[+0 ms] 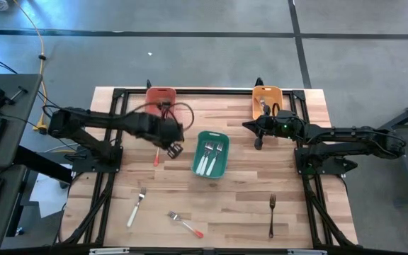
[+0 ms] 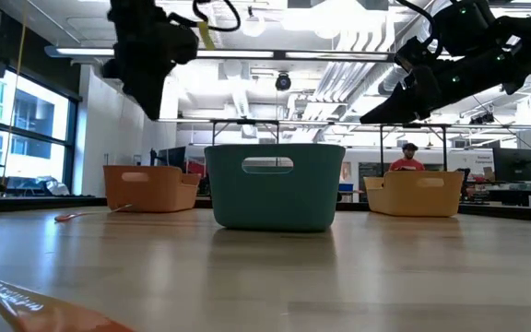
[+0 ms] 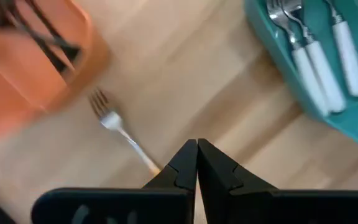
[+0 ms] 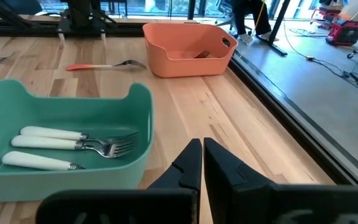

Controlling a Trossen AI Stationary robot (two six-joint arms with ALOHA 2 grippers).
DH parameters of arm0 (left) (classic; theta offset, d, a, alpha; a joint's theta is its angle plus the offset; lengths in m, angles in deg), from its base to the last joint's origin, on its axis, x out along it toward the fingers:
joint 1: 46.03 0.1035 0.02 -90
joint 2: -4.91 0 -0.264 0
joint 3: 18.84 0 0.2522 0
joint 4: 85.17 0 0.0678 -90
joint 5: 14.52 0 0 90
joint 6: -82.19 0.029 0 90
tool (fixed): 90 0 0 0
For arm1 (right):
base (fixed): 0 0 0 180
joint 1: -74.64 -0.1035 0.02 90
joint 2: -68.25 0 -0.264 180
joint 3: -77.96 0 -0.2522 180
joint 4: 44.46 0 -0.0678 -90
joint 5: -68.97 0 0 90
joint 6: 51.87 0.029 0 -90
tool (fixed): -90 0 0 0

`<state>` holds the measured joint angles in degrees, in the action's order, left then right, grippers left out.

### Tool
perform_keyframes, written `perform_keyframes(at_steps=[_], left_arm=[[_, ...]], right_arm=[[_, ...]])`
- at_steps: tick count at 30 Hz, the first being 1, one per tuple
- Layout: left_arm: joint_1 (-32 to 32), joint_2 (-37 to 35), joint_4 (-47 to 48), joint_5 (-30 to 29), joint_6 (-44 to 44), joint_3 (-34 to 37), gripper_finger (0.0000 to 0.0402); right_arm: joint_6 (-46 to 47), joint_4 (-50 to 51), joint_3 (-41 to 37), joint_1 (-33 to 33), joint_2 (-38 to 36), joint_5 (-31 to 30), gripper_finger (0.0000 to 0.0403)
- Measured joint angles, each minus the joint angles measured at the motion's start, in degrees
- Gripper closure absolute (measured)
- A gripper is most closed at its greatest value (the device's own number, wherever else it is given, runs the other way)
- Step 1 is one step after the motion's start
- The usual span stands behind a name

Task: Sort silverware by color (type)
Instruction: Put the top orange fork into the yellow bin

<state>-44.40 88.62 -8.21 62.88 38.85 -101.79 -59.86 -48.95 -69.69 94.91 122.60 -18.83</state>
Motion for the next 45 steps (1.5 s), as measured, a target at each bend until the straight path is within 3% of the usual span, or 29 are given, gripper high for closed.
perform_keyframes(at_steps=[4,9,17,25,28,32,37,42,45], left_arm=[[-5.14,1.07,-0.80,-0.12,-13.16,2.02,0.0383],[-9.51,0.85,-6.37,0.07,-26.83,11.27,0.0347],[-6.52,0.71,-12.65,-5.20,-34.84,23.95,0.0285],[-0.80,0.47,-33.79,-7.85,-29.03,32.91,0.0269],[0.19,0.32,-34.84,-8.02,-28.51,34.79,0.0275],[0.15,0.43,-34.80,-8.61,-28.05,36.70,0.0307],[-2.29,0.15,-36.09,-10.16,-25.03,38.10,0.0386],[-5.91,-2.42,-40.30,-11.14,-21.95,38.62,0.0395],[-7.89,-4.57,-49.78,-10.33,-17.41,38.77,0.0397]], right_arm=[[0.00,0.51,0.00,-0.02,0.00,0.02,0.0403],[0.00,0.88,0.00,-0.01,0.00,0.02,0.0403],[0.13,0.88,0.00,0.00,0.00,0.03,0.0403],[0.17,0.84,0.00,0.00,0.00,0.02,0.0403],[0.17,0.84,0.00,0.00,0.02,0.02,0.0403],[0.17,0.84,0.00,0.00,0.02,0.02,0.0403],[0.45,0.34,0.00,-0.04,0.00,0.02,0.0403],[3.25,-0.47,0.00,-0.04,0.02,0.08,0.0403],[6.22,-3.31,0.00,-0.04,0.65,3.11,0.0403]])
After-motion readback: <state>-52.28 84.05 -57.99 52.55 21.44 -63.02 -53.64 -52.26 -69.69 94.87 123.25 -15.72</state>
